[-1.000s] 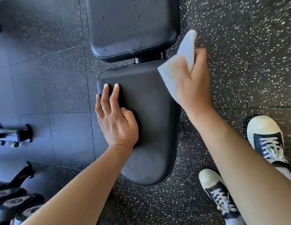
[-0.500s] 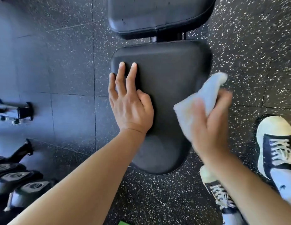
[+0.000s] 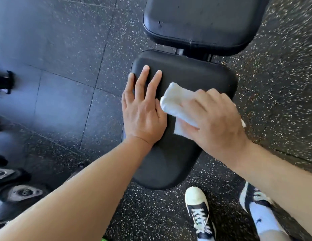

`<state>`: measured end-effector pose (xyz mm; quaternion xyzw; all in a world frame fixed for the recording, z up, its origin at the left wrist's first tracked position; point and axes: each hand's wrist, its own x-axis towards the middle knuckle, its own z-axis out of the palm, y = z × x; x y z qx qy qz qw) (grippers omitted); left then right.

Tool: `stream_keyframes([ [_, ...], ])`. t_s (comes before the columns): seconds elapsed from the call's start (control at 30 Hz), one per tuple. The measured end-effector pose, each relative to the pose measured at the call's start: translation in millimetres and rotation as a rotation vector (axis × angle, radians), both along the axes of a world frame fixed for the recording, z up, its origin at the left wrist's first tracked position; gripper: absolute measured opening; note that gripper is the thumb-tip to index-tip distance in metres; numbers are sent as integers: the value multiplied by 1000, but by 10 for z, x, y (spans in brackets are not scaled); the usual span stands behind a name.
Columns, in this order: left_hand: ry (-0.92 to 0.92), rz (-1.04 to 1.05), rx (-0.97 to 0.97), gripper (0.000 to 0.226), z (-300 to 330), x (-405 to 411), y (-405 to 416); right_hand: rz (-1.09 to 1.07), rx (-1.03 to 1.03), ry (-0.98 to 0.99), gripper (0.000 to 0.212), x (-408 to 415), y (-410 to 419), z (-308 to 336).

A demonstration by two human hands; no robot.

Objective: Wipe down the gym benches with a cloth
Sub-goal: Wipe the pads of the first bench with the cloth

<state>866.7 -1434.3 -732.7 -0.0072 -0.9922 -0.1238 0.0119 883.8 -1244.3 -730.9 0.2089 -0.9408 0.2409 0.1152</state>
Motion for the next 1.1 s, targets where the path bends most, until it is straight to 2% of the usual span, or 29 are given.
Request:
stream_keyframes([
  [0.1, -16, 0, 11, 70, 33, -6, 6, 237, 30, 85, 9, -97, 289, -22],
  [0.17, -20, -19, -1, 69, 48, -7, 6, 209, 53, 93, 17, -421, 503, -66],
  [0.23, -27, -34, 0, 69, 45, -12, -2, 121, 206, 73, 30, -853, 689, -129],
  [0.3, -31, -45, 1, 70, 44, -12, -11, 33, 214, 81, 25, -1245, 740, -107],
  [0.37, -30, -49, -10, 70, 39, -16, -21, 13, 130, 104, 11, -1497, 662, -37],
  [0.43, -28, -45, -15, 70, 33, -15, -29, 130, 125, 128, 8, -1622, 512, 23],
  [0.57, -15, -31, -23, 69, 19, -1, -25, 318, 153, 135, 24, -1731, 227, 80],
  [0.77, -21, -31, -6, 69, 11, -14, -38, 441, 204, 117, 21, -2015, -161, 158],
  [0.9, -48, -42, -16, 70, 46, -36, -56, 466, 310, 48, 24, -2162, -449, 191],
  [1.1, -76, -39, -1, 62, 99, -52, -41, 441, 327, 113, 33, -2207, -520, 95],
])
